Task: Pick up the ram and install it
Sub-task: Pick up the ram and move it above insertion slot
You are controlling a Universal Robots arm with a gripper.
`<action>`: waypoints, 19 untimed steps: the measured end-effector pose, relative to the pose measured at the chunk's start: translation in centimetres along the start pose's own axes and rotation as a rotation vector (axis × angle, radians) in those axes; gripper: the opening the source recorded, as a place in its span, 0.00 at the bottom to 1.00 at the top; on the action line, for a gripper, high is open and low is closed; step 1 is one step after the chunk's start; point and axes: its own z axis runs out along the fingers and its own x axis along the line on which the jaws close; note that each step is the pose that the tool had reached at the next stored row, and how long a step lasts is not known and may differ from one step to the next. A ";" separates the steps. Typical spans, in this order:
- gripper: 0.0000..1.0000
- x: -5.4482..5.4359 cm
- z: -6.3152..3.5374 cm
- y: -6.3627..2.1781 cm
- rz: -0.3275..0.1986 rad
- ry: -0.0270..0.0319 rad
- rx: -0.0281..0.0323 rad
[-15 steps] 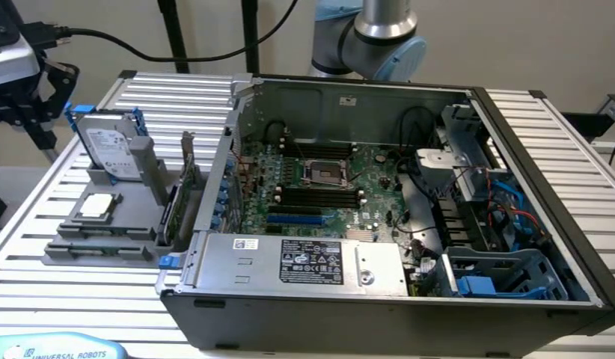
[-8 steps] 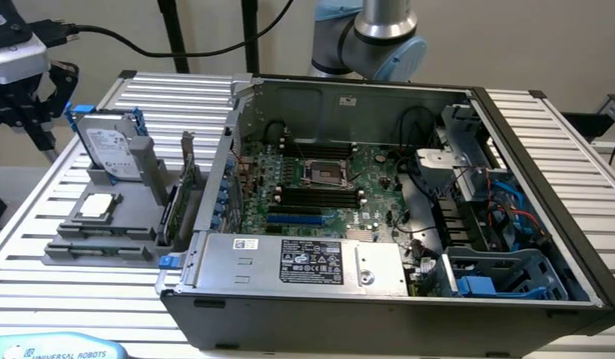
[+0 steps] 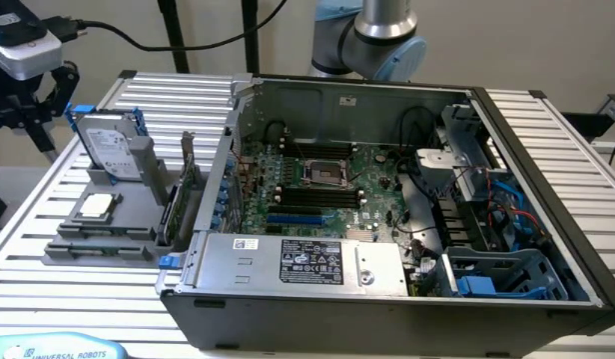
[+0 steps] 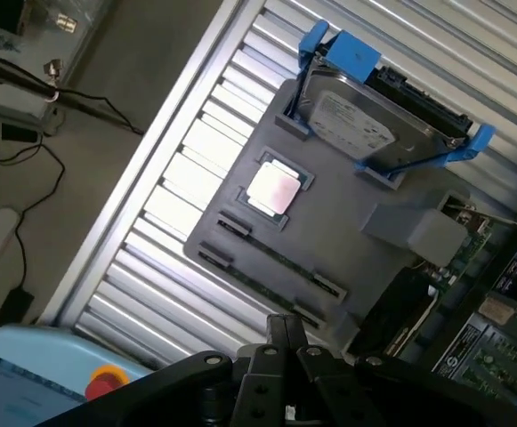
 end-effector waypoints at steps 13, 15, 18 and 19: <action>0.11 0.0 0.15 0.00 -0.235 0.0049 0.0056; 0.11 0.0 0.17 0.00 -0.271 0.0056 0.0065; 0.11 0.0 0.20 0.00 -0.326 0.0065 0.0079; 0.11 0.0 0.21 0.00 -0.344 0.0068 0.0084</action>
